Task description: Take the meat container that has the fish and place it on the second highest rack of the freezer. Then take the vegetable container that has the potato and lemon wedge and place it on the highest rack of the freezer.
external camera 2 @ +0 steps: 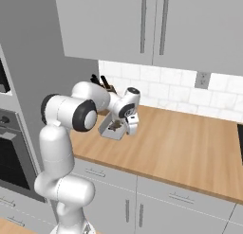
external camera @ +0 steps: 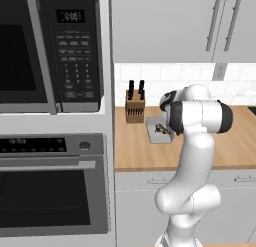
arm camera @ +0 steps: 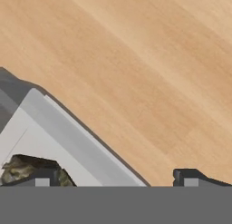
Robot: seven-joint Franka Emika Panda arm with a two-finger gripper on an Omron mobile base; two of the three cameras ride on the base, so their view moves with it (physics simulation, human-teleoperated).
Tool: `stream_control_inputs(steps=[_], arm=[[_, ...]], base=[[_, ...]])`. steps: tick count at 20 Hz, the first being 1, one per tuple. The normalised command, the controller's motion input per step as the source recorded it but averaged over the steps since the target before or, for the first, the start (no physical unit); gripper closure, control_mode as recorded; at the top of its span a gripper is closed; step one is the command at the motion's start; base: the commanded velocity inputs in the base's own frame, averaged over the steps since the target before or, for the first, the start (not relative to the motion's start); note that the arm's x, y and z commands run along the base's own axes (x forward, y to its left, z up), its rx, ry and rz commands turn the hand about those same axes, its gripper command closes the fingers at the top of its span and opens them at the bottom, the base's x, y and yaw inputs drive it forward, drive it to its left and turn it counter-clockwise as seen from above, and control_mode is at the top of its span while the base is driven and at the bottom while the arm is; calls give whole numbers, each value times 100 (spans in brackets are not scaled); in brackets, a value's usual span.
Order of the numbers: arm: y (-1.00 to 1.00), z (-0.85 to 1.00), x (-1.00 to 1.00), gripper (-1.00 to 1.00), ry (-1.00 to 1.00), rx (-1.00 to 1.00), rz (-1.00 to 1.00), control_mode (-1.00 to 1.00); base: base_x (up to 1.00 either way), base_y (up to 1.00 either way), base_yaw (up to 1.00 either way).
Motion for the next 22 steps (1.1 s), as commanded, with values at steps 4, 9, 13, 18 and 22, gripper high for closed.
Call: stream_control_inputs(steps=[4, 9, 13, 18, 22], arm=[[39, -36, -13, -100, 0, -2, 0, -100], [14, -50, -22, -100, 0, -1, 0, -100], [0, -48, -33, -100, 0, 0, 0, -100], [0, -54, -63, -100, 0, 0, 0, -100], [20, -64, -89, -100, 0, -1, 0, -100]], base=[[0, 0, 0], [0, 0, 0], [0, 0, 0], [0, 0, 0], [0, 0, 0]])
